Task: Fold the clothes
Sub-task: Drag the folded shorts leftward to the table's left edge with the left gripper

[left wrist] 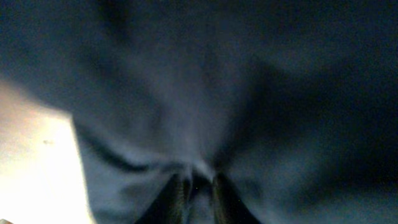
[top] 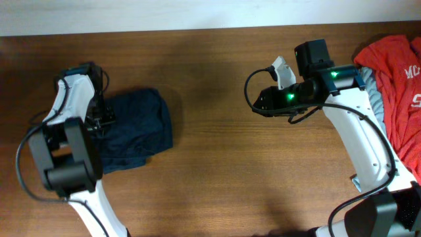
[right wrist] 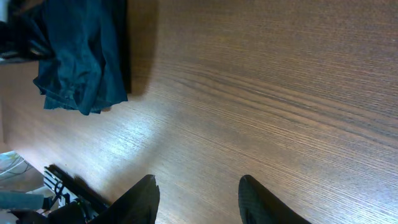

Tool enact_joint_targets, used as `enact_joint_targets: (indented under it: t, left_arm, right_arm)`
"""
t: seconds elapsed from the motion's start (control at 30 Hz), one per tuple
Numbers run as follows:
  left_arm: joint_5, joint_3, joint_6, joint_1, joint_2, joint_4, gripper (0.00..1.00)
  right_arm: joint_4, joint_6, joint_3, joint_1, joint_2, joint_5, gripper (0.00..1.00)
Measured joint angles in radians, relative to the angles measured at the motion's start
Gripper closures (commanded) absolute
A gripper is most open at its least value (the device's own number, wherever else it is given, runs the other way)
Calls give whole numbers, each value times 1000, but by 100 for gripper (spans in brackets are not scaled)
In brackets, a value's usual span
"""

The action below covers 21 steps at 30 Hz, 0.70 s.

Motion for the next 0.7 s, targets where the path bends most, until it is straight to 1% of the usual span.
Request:
enact_joint_targets:
  t: [0.1, 0.13, 0.17, 0.2, 0.23, 0.33, 0.4, 0.47, 0.57, 0.7]
  left_arm:
    - [11, 14, 12, -8, -119, 11, 68]
    - [17, 22, 14, -8, -152, 11, 71]
    - [29, 29, 16, -8, -179, 11, 80]
    - [48, 34, 17, -8, -201, 12, 92]
    - [68, 35, 21, -8, -213, 16, 99]
    - [153, -2, 17, -8, -217, 82, 99]
    - [203, -60, -10, -12, -211, 135, 99]
    - [250, -165, -49, -19, -211, 241, 99]
    - [291, -321, -102, -35, -201, 327, 99]
    - [303, -439, -130, -50, -195, 402, 99]
  right_arm:
    - [1, 0, 0, 0, 0, 0, 53]
    - [4, 0, 0, 0, 0, 0, 53]
    - [6, 0, 0, 0, 0, 0, 53]
    - [9, 0, 0, 0, 0, 0, 53]
    - [11, 0, 0, 0, 0, 0, 53]
    - [16, 0, 0, 0, 0, 0, 52]
    - [18, -1, 0, 0, 0, 0, 53]
    - [17, 0, 0, 0, 0, 0, 53]
    - [18, 0, 0, 0, 0, 0, 53]
    - [24, 0, 0, 0, 0, 0, 52]
